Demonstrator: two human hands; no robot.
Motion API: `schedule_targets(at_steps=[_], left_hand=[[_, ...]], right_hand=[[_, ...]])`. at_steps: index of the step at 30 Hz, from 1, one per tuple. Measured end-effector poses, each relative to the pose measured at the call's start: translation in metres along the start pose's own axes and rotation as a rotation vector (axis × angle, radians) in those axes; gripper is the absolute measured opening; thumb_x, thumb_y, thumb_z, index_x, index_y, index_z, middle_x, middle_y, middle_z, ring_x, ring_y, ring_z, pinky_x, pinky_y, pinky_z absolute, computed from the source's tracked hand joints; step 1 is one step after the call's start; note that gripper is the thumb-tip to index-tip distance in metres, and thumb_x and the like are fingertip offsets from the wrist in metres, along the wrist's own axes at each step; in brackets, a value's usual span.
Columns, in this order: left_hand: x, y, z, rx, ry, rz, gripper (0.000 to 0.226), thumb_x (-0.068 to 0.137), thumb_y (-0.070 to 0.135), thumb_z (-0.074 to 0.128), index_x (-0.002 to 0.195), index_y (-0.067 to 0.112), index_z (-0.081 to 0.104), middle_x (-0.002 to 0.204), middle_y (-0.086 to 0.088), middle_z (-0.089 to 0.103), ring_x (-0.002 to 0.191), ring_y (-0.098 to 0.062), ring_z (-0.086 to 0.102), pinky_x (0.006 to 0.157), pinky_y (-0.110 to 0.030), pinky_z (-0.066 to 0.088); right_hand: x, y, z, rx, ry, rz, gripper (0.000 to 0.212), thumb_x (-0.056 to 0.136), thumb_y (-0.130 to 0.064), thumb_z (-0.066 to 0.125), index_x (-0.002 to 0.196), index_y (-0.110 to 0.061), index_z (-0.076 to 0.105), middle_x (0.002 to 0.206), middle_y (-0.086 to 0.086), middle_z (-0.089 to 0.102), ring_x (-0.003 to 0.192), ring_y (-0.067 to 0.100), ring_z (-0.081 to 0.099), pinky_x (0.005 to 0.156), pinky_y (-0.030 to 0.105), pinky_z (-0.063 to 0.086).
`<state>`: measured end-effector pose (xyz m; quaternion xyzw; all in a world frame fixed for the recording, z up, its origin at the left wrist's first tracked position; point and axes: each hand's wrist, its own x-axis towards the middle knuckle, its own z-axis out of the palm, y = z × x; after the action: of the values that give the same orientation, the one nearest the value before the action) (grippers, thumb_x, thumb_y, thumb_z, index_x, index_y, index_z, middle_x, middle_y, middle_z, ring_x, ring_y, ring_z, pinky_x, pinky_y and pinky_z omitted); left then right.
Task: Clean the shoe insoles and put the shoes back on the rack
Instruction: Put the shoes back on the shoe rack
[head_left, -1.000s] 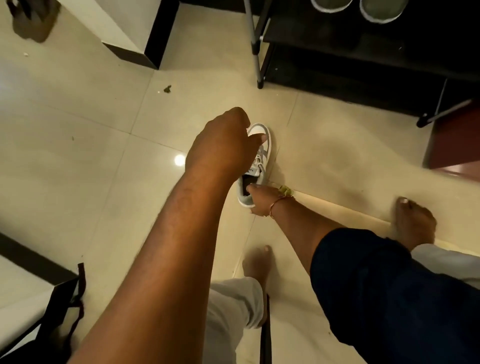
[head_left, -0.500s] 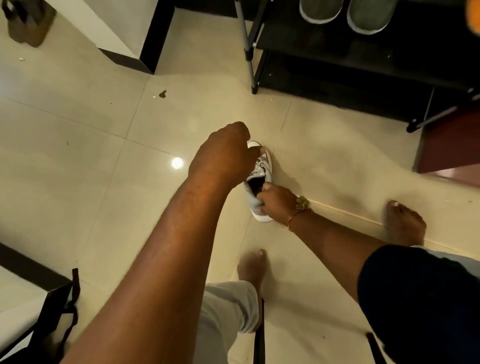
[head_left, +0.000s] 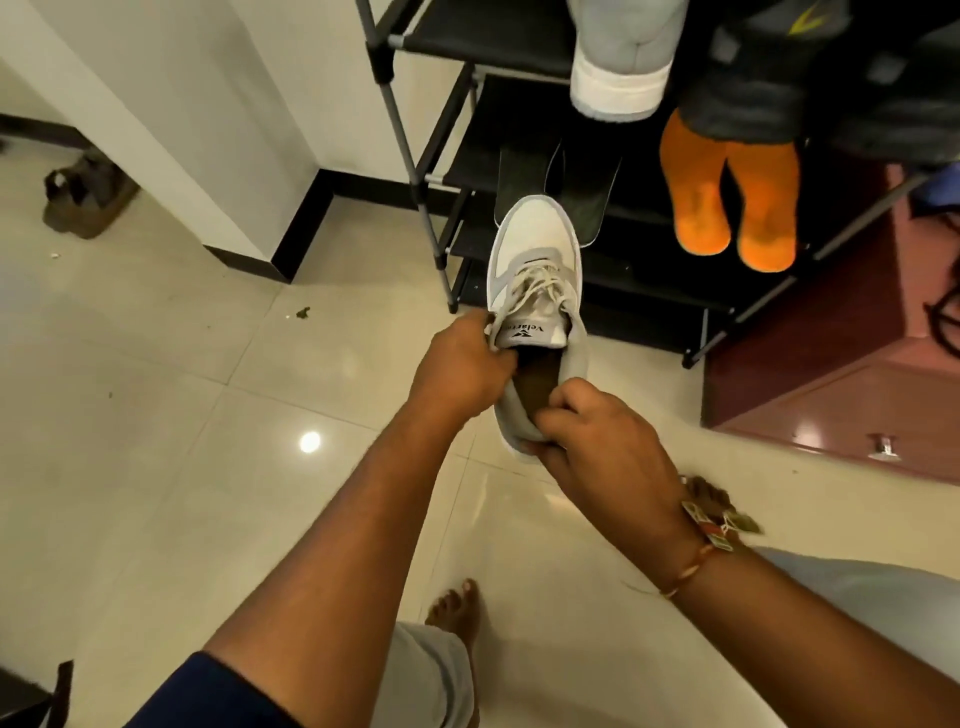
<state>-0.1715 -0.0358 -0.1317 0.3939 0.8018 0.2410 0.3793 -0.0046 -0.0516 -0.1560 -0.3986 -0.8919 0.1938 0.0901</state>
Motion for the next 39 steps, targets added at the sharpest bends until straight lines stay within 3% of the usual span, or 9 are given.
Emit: schedule_targets(at_steps=[3, 7, 10, 14, 19, 23, 26, 31, 39], left_hand=[[-0.005, 0.009, 0.005, 0.091, 0.155, 0.055, 0.024, 0.095, 0.016, 0.052, 0.116, 0.016, 0.064, 0.105, -0.007, 0.069, 0.086, -0.025, 0.058, 0.07, -0.032, 0.044], [-0.006, 0.008, 0.007, 0.111, 0.268, 0.026, 0.024, 0.097, 0.018, 0.05, 0.117, 0.018, 0.063, 0.103, -0.005, 0.069, 0.085, -0.025, 0.059, 0.068, -0.032, 0.046], [-0.008, 0.003, 0.011, 0.082, 0.314, 0.026, 0.025, 0.102, 0.023, 0.051, 0.126, 0.019, 0.053, 0.103, -0.004, 0.067, 0.087, -0.023, 0.062, 0.072, -0.037, 0.055], [-0.005, 0.0, 0.013, 0.074, 0.377, 0.071, 0.024, 0.102, 0.022, 0.052, 0.125, 0.02, 0.045, 0.098, -0.003, 0.065, 0.082, -0.023, 0.064, 0.067, -0.036, 0.056], [-0.002, 0.0, 0.012, 0.117, 0.43, 0.116, 0.029, 0.103, 0.02, 0.05, 0.131, 0.025, 0.046, 0.1, -0.002, 0.068, 0.082, -0.022, 0.064, 0.069, -0.038, 0.058], [-0.002, -0.002, 0.013, 0.186, 0.442, 0.148, 0.039, 0.104, 0.022, 0.046, 0.141, 0.037, 0.047, 0.106, 0.002, 0.07, 0.088, -0.02, 0.065, 0.074, -0.038, 0.058], [-0.001, -0.004, 0.014, 0.18, 0.437, 0.117, 0.042, 0.104, 0.02, 0.044, 0.141, 0.038, 0.051, 0.109, 0.003, 0.071, 0.088, -0.016, 0.06, 0.074, -0.033, 0.053], [0.001, -0.005, 0.012, 0.134, 0.455, 0.053, 0.04, 0.105, 0.019, 0.046, 0.142, 0.034, 0.053, 0.117, 0.001, 0.07, 0.099, -0.023, 0.065, 0.081, -0.035, 0.056], [0.001, -0.003, 0.013, 0.163, 0.46, 0.033, 0.042, 0.104, 0.018, 0.046, 0.142, 0.035, 0.054, 0.12, 0.001, 0.07, 0.103, -0.023, 0.064, 0.078, -0.03, 0.048]], right_hand=[[0.002, 0.0, -0.008, 0.138, 0.046, 0.015, 0.028, 0.087, -0.046, 0.068, 0.102, -0.023, 0.067, 0.107, -0.007, 0.053, 0.078, 0.01, 0.056, 0.062, 0.014, 0.038], [0.023, 0.003, -0.021, 0.407, 0.279, 0.209, 0.05, 0.088, -0.067, 0.046, 0.113, -0.024, 0.053, 0.118, -0.009, 0.043, 0.075, 0.001, 0.053, 0.058, 0.007, 0.039], [0.046, 0.02, -0.029, 0.413, 0.304, 0.374, 0.045, 0.088, -0.057, 0.061, 0.116, -0.024, 0.049, 0.118, -0.005, 0.047, 0.083, 0.007, 0.06, 0.061, 0.011, 0.042], [0.066, 0.034, -0.031, 0.589, 0.19, 0.363, 0.04, 0.086, -0.041, 0.073, 0.12, -0.032, 0.054, 0.106, -0.01, 0.061, 0.092, 0.005, 0.062, 0.071, 0.015, 0.05], [0.074, 0.027, -0.023, 0.694, 0.349, 0.334, 0.023, 0.089, -0.034, 0.072, 0.11, -0.033, 0.065, 0.104, -0.016, 0.066, 0.094, -0.001, 0.062, 0.074, 0.009, 0.05], [0.078, 0.027, -0.024, 0.852, 0.427, 0.357, 0.005, 0.092, -0.03, 0.07, 0.094, -0.025, 0.07, 0.087, -0.013, 0.069, 0.085, 0.001, 0.066, 0.073, 0.014, 0.054], [0.082, 0.033, -0.021, 0.918, 0.351, 0.418, 0.002, 0.092, -0.025, 0.069, 0.094, -0.024, 0.068, 0.087, -0.01, 0.07, 0.083, 0.003, 0.066, 0.073, 0.021, 0.057], [0.08, 0.035, -0.02, 0.862, 0.164, 0.36, 0.02, 0.084, -0.021, 0.078, 0.101, -0.027, 0.069, 0.099, -0.014, 0.068, 0.094, 0.002, 0.065, 0.083, 0.019, 0.055], [0.078, 0.035, -0.022, 0.848, 0.279, 0.429, 0.004, 0.087, -0.024, 0.075, 0.087, -0.024, 0.071, 0.085, -0.013, 0.069, 0.083, 0.002, 0.065, 0.072, 0.019, 0.056]])
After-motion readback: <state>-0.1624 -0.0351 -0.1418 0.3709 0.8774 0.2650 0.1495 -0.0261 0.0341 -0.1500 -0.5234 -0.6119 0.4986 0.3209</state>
